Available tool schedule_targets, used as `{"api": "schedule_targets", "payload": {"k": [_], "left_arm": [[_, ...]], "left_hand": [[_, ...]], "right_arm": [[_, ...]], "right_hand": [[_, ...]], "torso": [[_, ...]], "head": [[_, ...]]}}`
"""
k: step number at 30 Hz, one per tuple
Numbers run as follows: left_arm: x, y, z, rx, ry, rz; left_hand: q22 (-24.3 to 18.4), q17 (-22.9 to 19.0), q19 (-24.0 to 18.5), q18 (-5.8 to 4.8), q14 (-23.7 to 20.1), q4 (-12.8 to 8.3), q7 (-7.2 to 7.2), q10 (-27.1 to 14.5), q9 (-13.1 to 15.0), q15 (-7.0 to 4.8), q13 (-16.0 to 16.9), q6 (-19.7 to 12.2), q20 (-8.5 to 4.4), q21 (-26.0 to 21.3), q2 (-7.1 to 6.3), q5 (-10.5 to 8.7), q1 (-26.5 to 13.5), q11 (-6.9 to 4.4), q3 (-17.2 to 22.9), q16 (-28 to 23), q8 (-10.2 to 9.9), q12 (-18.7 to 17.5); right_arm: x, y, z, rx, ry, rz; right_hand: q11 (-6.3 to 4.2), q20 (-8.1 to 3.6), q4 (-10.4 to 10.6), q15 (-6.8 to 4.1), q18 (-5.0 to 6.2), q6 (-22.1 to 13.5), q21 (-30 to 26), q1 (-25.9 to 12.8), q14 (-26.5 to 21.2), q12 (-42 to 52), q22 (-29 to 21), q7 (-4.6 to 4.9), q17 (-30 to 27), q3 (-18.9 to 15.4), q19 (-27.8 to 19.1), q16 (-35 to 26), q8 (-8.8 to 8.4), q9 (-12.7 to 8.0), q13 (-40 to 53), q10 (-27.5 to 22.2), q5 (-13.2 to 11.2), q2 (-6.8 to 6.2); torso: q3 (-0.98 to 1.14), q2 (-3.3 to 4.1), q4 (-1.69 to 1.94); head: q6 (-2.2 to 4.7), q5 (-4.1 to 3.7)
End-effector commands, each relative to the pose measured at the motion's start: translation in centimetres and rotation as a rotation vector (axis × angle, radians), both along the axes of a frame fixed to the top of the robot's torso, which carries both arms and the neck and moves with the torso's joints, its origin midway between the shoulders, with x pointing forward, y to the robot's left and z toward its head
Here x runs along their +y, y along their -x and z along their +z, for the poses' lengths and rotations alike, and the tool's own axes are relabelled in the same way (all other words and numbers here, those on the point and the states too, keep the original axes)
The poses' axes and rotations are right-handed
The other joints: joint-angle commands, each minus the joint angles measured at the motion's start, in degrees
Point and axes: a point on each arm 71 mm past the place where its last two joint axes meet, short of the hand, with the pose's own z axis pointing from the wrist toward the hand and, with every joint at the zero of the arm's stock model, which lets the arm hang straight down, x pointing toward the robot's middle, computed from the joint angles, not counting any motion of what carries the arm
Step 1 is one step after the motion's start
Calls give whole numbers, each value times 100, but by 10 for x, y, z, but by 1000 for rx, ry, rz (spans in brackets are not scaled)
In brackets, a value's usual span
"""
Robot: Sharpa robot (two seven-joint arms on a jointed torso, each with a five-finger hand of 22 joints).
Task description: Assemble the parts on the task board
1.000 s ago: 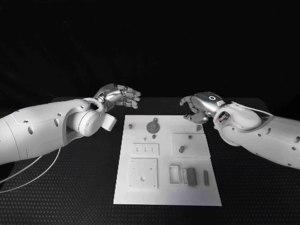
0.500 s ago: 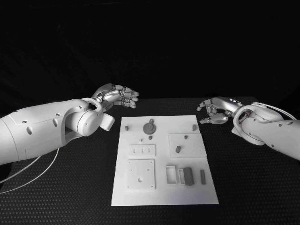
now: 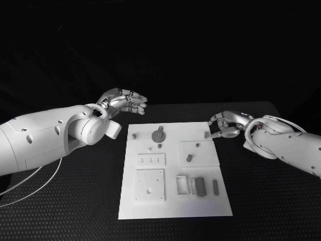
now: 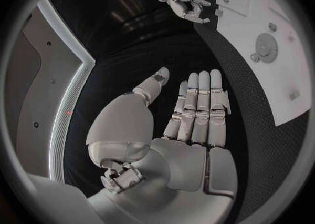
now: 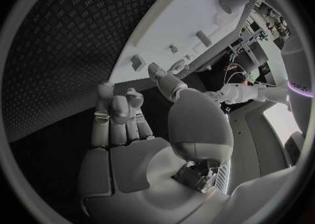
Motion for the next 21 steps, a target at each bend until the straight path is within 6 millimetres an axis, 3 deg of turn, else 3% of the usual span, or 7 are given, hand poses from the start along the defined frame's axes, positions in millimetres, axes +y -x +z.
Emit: {"api": "schedule_targets", "payload": {"k": [1,13,21], "left_arm": [[-2,1,1,-10,6,-18],[-3,1,1,-8,7,-22],[-3,0,1,-7,6,-21]], "left_hand": [[7,9,11,66,31,-5,45,-8,-9,-12,-2,-20,-14,-36,-11,-20,30,18,-8,-43,-26,-30],[8,16,12,64,32,-2,57,-17,-14,-10,-3,-32,-14,-40,-14,-19,26,25,-9,-54,-41,-46],[9,19,12,63,32,1,60,-19,-16,-8,-3,-35,-13,-43,-15,-19,23,27,-11,-59,-45,-51]], "right_arm": [[3,0,-2,7,-11,8],[12,1,-16,25,-9,-10],[13,0,-20,18,-9,-31]], "right_hand": [[153,-1,39,1,25,205,-12,-4,-38,31,107,225,8,0,-44,27,-26,-10,6,-454,22,-72],[194,-12,133,40,25,315,18,-25,-31,81,107,270,17,-4,-15,74,52,22,7,-446,22,15],[173,-32,180,26,25,467,45,-33,1,118,105,243,10,-17,17,102,142,56,-7,-409,23,144]], "torso": [[-8,0,-15],[-7,0,1],[-5,-4,-5]], "head": [[-18,18],[-44,7],[-63,54]]}}
